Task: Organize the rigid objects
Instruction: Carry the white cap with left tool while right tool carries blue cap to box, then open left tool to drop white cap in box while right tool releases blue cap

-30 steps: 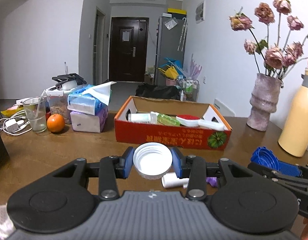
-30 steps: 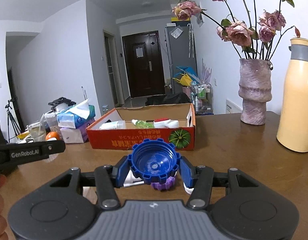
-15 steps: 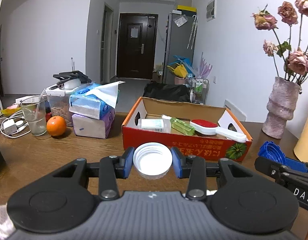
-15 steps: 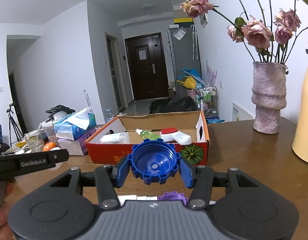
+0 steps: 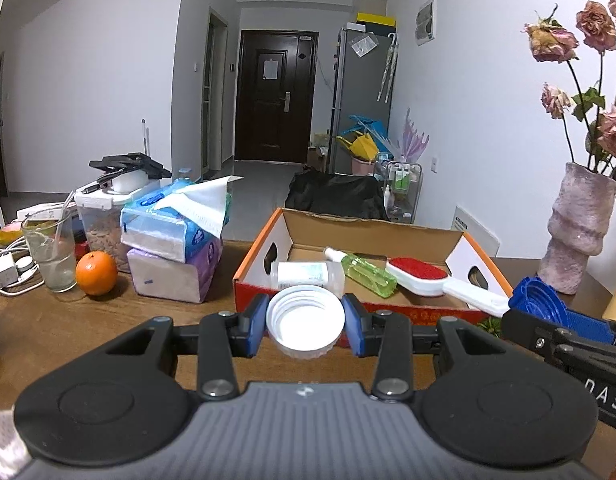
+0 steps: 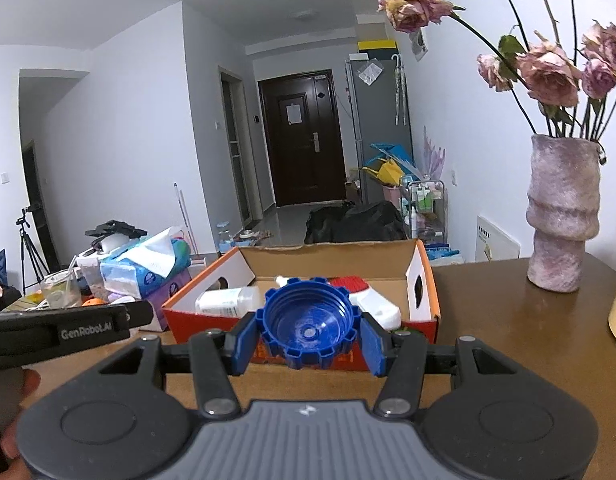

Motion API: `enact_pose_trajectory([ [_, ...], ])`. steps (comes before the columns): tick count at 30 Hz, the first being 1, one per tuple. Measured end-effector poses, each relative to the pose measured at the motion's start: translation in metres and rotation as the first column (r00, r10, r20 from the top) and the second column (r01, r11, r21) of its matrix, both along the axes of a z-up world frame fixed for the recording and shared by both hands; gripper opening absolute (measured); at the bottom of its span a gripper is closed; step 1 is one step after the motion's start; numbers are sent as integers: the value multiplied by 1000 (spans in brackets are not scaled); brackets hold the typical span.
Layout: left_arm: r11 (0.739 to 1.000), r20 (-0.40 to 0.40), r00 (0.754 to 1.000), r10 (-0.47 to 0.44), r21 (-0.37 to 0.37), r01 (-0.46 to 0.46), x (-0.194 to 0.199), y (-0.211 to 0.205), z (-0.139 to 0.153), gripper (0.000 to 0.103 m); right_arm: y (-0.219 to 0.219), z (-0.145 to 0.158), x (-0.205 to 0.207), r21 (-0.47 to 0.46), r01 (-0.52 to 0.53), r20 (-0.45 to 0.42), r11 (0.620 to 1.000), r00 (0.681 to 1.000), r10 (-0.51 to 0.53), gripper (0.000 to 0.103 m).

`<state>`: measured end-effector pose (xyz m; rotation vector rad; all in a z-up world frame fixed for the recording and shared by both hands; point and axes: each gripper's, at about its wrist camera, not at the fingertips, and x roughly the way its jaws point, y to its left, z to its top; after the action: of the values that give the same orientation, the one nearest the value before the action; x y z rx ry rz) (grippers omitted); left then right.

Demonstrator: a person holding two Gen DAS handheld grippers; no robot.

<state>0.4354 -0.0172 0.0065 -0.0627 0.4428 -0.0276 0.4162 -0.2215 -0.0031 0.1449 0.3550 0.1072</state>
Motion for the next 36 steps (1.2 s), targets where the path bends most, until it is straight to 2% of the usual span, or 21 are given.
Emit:
enact_pose_trajectory([
  [12,1000,11,1000,1,6,-1,43,-1,2,41,-2,9,41,-20,1,20,1000,1000,-1,53],
  [26,999,3,1000,-20,51,20,102,-15,-7,41,-4,4,94,-33,8,-19,999,1000,-9,53],
  [36,996,-22,1000,4,88,-2,145,-20,-22,41,0,-4,133,-35,29,-64,999,997,-31,53],
])
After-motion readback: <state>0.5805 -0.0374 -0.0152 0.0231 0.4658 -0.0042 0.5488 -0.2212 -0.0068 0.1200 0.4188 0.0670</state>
